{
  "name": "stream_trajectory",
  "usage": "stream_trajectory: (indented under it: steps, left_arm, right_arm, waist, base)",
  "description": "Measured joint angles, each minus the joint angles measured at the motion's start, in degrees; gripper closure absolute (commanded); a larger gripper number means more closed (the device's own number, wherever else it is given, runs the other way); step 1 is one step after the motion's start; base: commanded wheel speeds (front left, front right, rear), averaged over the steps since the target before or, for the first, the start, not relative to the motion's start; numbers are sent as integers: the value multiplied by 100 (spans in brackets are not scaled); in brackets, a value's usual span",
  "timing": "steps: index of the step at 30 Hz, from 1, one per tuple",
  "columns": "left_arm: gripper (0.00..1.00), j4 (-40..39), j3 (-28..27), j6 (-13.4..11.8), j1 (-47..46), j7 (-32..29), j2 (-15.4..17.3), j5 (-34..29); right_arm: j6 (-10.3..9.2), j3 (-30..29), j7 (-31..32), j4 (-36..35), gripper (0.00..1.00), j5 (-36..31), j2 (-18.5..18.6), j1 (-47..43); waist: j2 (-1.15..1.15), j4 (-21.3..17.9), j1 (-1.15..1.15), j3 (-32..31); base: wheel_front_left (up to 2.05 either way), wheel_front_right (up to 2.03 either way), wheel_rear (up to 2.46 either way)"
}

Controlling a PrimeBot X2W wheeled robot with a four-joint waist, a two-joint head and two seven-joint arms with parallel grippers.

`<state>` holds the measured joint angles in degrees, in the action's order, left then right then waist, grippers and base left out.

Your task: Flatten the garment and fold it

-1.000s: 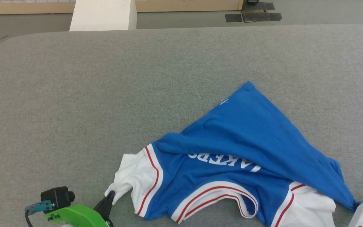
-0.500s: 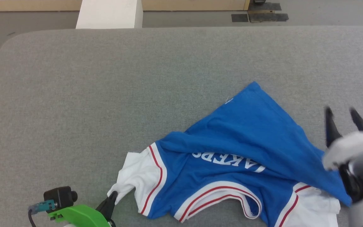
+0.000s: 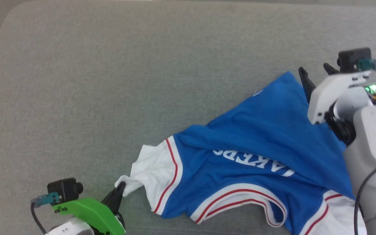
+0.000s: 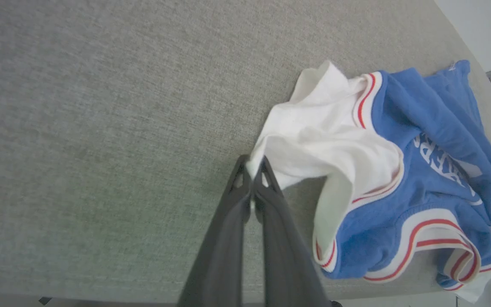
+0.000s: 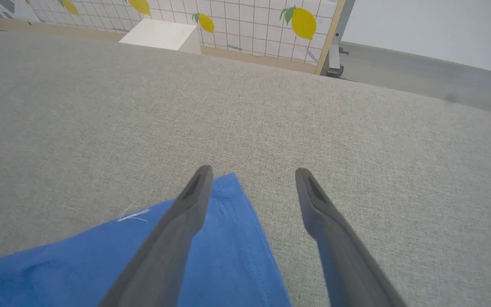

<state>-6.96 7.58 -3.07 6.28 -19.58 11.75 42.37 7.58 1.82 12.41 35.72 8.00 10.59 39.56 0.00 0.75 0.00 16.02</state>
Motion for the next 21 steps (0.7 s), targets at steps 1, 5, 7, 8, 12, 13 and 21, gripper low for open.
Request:
stream_trajectory:
  steps: [1, 5, 7, 8, 12, 13, 21]
  left_arm:
    - [100, 1, 10, 1, -30, 0, -2, 0]
    - [100, 36, 53, 35, -125, 25, -7, -1]
    - [100, 64, 63, 51, -168, 49, -18, -1]
    - [100, 73, 67, 52, -190, 51, -23, -1]
    - [100, 97, 101, 71, -263, 59, -56, -1]
    - [100, 103, 107, 86, -282, 73, -62, -1]
    - [100, 127, 131, 127, -347, 154, -79, 0]
  right_arm:
    - [0, 44, 144, 130, 0, 0, 3, 117]
    - [0, 169, 966, 645, 0, 8, 12, 546]
    - [0, 188, 1323, 810, 0, 0, 22, 693]
    - [0, 199, 1486, 878, 0, -27, 29, 761]
    - [-1, 137, 1917, 1006, 0, -207, 83, 959]
    - [0, 105, 2001, 1012, 0, -279, 102, 1015]
    - [2, -257, 2753, 1029, 98, -647, 83, 1326]
  waist:
    - [0, 36, 0, 47]
    - [0, 217, 0, 234]
    - [0, 299, 0, 315]
    - [0, 341, 0, 357]
    - [0, 490, 0, 497]
    - [0, 523, 0, 531]
    - [0, 665, 0, 728]
  base:
    - [0, 0, 0]
    - [0, 0, 0]
    - [0, 0, 0]
    - [0, 0, 0]
    - [0, 0, 0]
    - [0, 0, 0]
    - [0, 0, 0]
